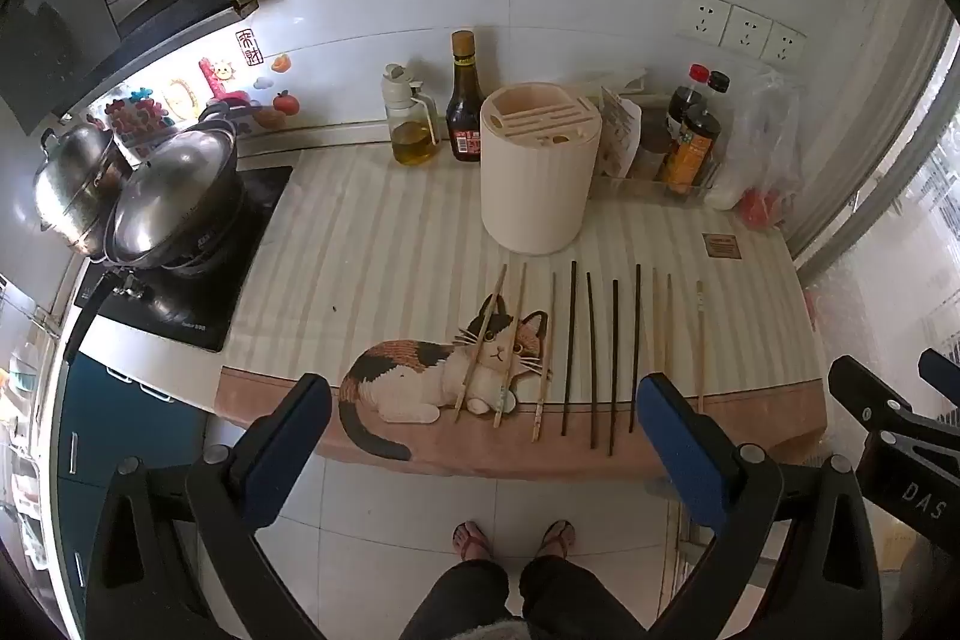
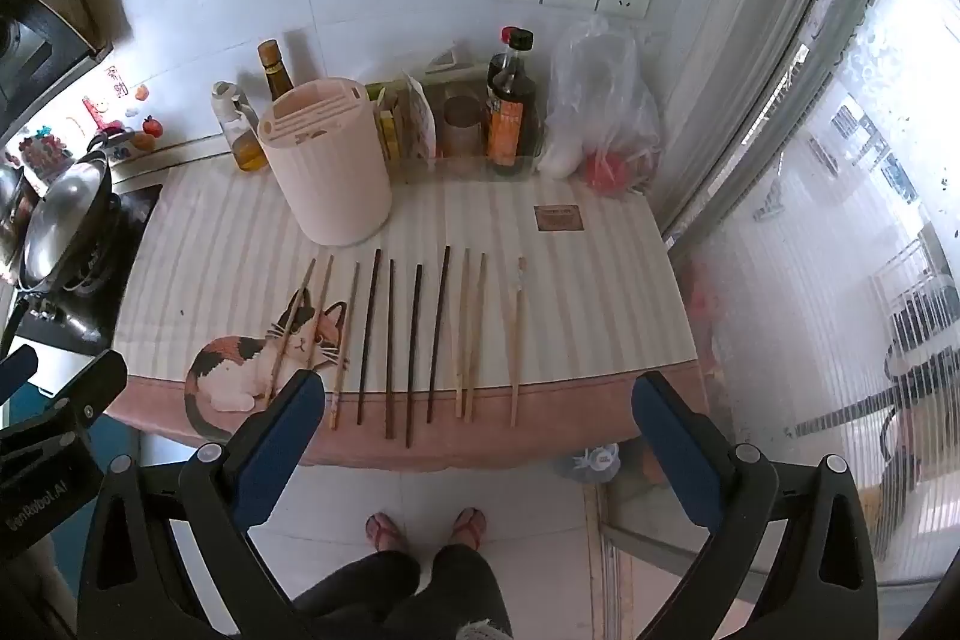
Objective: Organize utensils
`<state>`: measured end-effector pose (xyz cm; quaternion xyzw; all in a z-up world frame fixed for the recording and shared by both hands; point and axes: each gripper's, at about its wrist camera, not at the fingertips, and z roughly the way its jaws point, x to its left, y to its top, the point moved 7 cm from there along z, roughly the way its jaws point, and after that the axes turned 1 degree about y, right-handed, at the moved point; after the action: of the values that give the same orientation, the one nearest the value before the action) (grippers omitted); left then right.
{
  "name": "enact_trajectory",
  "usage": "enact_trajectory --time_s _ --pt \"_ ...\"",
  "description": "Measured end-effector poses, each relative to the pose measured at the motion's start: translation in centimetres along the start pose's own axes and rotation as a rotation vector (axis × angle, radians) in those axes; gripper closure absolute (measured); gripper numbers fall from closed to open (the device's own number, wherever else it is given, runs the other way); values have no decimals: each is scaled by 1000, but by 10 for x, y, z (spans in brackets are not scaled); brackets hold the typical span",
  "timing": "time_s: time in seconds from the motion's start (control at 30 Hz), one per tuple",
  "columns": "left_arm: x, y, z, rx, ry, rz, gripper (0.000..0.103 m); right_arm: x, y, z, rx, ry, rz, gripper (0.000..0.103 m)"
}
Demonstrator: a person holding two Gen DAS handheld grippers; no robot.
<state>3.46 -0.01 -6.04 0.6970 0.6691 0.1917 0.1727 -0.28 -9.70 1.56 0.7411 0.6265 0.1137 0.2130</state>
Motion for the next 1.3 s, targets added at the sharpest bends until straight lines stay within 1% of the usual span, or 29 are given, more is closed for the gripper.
enact_trajectory --time_s 0.1,0.27,0.97,1.3 --pt "0 0 1 2 1 1 0 1 0 1 11 7 -1 0" --pt "0 0 1 5 0 1 0 1 0 -1 1 -6 -4 0" --pt "-10 -2 -6 0 -12 16 0 0 -2 -10 -5 7 6 0" --pt "-15 -4 -6 12 -20 28 0 -2 -3 -11 -4 9 6 0"
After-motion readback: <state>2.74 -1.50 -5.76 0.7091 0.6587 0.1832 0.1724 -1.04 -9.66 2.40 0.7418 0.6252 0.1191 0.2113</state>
